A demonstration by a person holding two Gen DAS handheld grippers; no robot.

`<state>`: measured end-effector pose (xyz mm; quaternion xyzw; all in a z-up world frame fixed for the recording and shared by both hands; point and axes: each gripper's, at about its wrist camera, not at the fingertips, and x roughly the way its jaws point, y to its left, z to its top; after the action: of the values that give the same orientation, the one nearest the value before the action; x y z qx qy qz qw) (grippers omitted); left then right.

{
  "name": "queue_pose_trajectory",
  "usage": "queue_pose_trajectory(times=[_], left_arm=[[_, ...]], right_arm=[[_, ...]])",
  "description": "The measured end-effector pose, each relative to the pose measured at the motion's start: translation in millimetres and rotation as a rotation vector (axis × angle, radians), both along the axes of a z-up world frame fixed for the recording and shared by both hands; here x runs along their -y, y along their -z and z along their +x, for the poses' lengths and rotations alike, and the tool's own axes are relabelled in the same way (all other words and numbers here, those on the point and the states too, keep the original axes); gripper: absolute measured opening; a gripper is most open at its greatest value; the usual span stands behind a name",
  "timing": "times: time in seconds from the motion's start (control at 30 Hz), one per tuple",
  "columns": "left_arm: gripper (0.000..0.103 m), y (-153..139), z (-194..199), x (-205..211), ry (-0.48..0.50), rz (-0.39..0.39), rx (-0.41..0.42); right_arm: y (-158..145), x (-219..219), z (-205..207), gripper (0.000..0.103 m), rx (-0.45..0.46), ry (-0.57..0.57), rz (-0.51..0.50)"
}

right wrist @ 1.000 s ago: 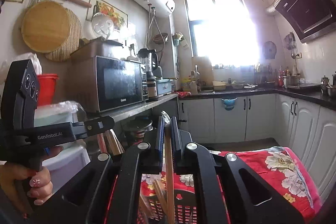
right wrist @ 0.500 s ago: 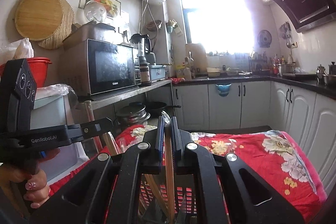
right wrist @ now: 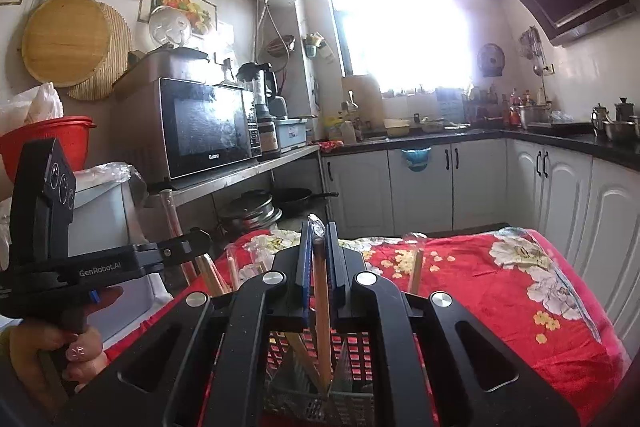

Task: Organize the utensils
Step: 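Lift both held chopsticks and lower them upright into the black caddy, then open the left tool while the right tool opens, leaving chopsticks in the caddy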

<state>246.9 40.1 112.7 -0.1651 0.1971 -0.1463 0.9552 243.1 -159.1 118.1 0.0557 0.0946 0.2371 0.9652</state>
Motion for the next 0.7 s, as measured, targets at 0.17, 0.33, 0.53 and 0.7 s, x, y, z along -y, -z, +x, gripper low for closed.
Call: queue_pose_trajectory(times=[0.17,0.33,0.53,0.7], left_arm=[[0.004,4.9,-3.0,-0.8,0.000,-0.002,-0.018],[0.004,6.7,-8.1,-2.2,-0.002,-0.002,-0.029],[0.005,10.6,-12.3,-7.1,-0.008,-0.008,-0.043],[0.018,11.4,-17.5,-7.9,-0.009,-0.011,-0.048]], right_arm=[[6.8,4.9,-1.4,0.008,-0.040,0.017,0.002],[12.3,9.3,-3.6,0.013,-0.066,0.036,0.002],[13.9,13.8,-9.4,0.022,-0.079,0.044,0.005],[13.7,15.3,-14.4,0.031,-0.088,0.045,0.004]])
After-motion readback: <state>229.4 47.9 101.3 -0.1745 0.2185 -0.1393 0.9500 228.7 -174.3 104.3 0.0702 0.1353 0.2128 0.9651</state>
